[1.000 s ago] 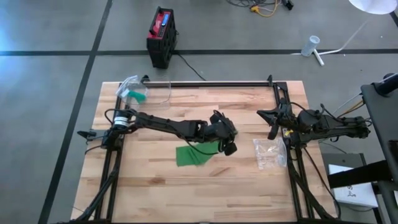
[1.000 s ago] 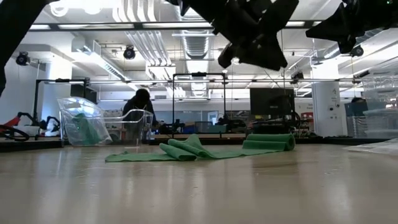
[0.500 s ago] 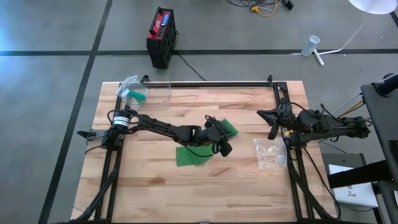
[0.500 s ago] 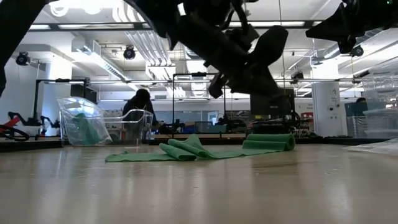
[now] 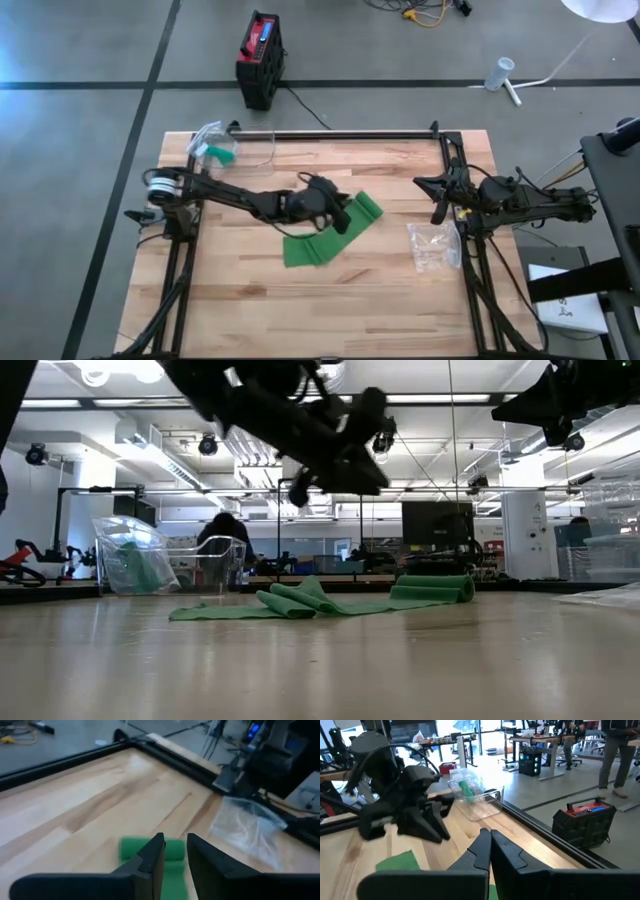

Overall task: Roll bandage
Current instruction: Roll the green bandage

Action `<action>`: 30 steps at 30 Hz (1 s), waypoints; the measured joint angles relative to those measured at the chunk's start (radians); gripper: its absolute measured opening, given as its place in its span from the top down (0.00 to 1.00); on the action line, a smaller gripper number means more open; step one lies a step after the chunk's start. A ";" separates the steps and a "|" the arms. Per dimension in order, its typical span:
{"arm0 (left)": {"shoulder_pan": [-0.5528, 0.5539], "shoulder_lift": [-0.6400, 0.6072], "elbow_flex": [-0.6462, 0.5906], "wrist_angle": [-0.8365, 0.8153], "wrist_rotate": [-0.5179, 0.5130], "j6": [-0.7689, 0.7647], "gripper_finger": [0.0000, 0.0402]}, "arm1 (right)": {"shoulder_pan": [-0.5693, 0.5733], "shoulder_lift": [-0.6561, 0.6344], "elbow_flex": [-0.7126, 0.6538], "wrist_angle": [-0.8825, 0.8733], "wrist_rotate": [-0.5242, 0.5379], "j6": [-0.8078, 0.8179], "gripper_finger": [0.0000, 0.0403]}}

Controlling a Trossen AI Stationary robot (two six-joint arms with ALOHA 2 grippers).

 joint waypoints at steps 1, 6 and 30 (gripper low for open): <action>0.003 -0.022 -0.025 -0.007 -0.002 -0.008 0.81 | 0.000 0.000 0.000 0.001 0.000 0.000 0.99; 0.004 -0.118 -0.128 0.005 -0.036 -0.056 0.81 | 0.000 0.000 0.000 -0.001 0.000 0.000 0.99; -0.040 -0.120 -0.209 0.052 -0.016 -0.090 0.81 | 0.000 0.000 0.000 0.001 0.000 0.000 0.99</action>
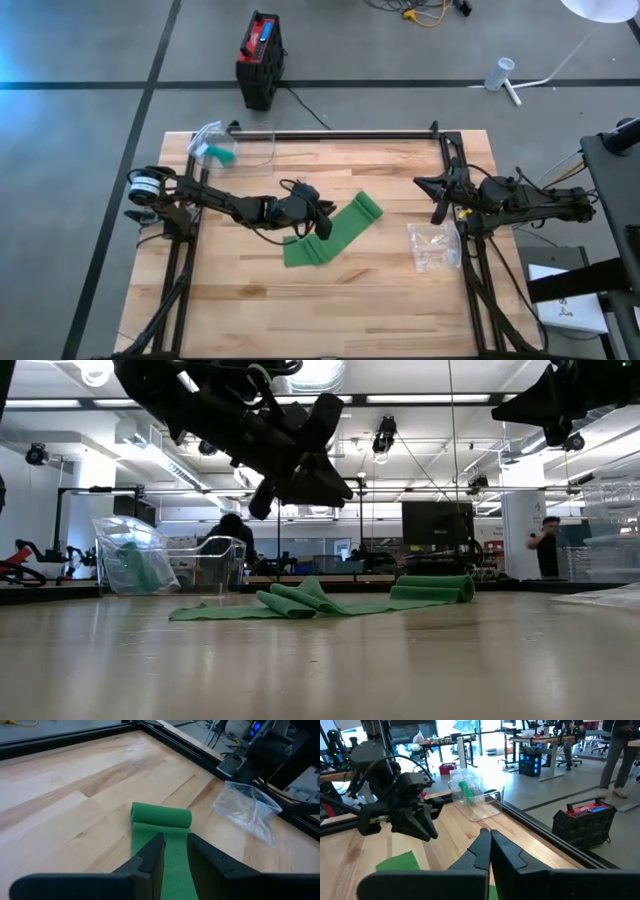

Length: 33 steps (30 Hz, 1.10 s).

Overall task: Roll bandage
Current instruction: Roll the green bandage

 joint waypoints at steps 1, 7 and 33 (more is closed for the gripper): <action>-0.002 0.000 0.000 0.000 0.000 0.000 0.81 | 0.000 0.000 0.000 0.000 0.000 0.000 0.99; -0.038 0.000 0.000 0.035 -0.001 0.012 0.81 | 0.000 0.000 0.000 -0.001 0.000 0.000 0.99; -0.250 0.001 0.309 -0.206 0.097 0.125 0.42 | 0.000 0.000 0.000 -0.001 0.000 0.000 0.99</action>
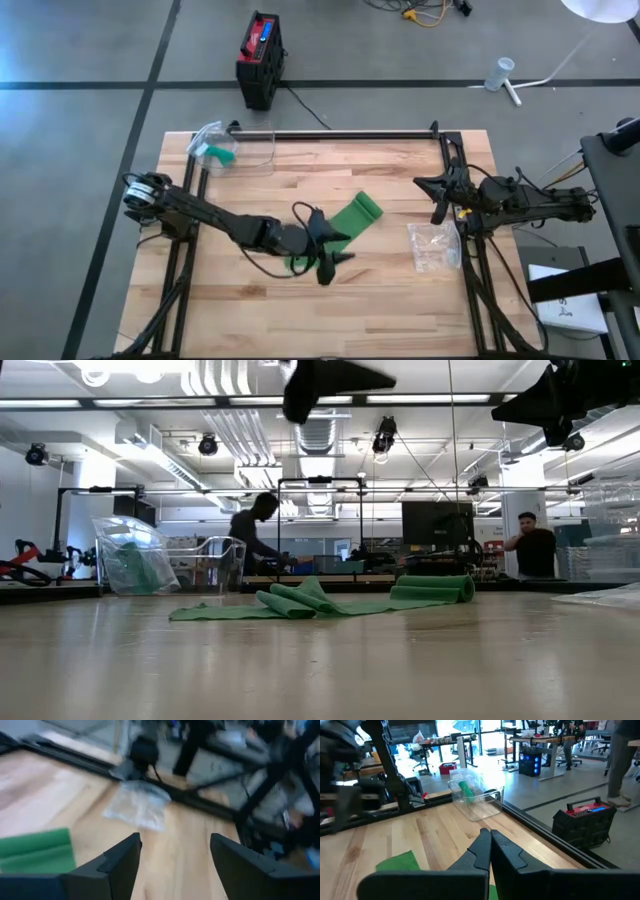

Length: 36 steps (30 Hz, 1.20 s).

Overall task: Roll bandage
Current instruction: Roll the green bandage

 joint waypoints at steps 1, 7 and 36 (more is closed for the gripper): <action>-0.009 0.005 0.045 -0.084 0.001 0.002 0.42 | 0.000 0.000 0.000 0.000 0.000 0.000 0.99; -0.019 0.077 0.241 -0.442 -0.024 -0.011 0.47 | 0.000 0.000 0.000 0.000 0.000 0.000 0.99; 0.482 0.518 0.578 -0.528 0.451 0.556 0.50 | 0.000 0.000 0.000 0.001 0.000 0.000 0.99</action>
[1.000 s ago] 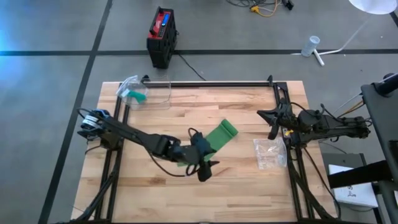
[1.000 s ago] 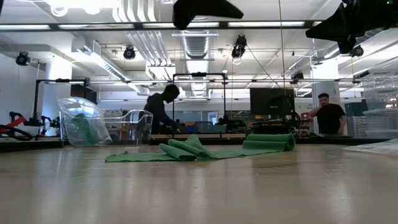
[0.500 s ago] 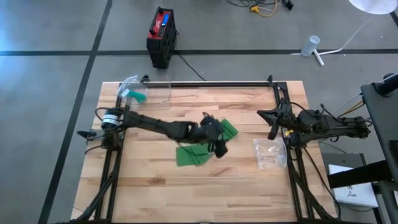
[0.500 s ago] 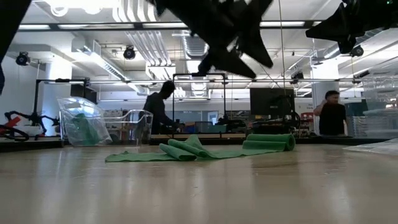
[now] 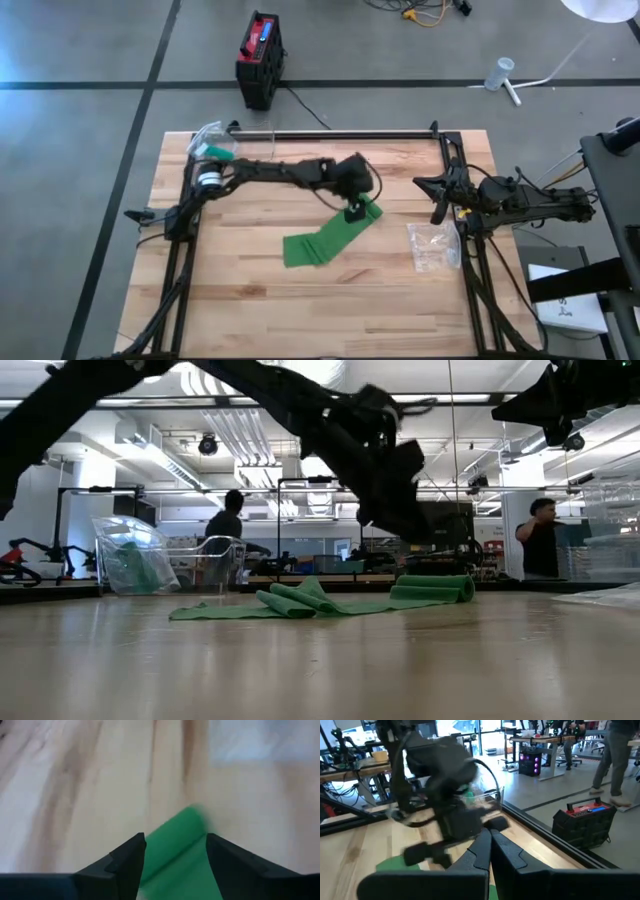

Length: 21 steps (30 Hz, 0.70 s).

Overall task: Roll bandage
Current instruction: Roll the green bandage

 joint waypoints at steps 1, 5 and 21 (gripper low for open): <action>0.009 0.022 0.050 -0.067 0.001 0.064 0.50 | 0.000 0.000 0.000 -0.001 0.000 0.000 0.99; 0.029 0.109 0.256 -0.279 0.040 0.207 0.53 | 0.000 0.000 0.000 -0.001 0.000 0.000 0.99; 0.068 0.324 0.553 -0.530 0.072 0.465 0.49 | 0.000 0.000 0.000 -0.001 0.000 0.000 0.99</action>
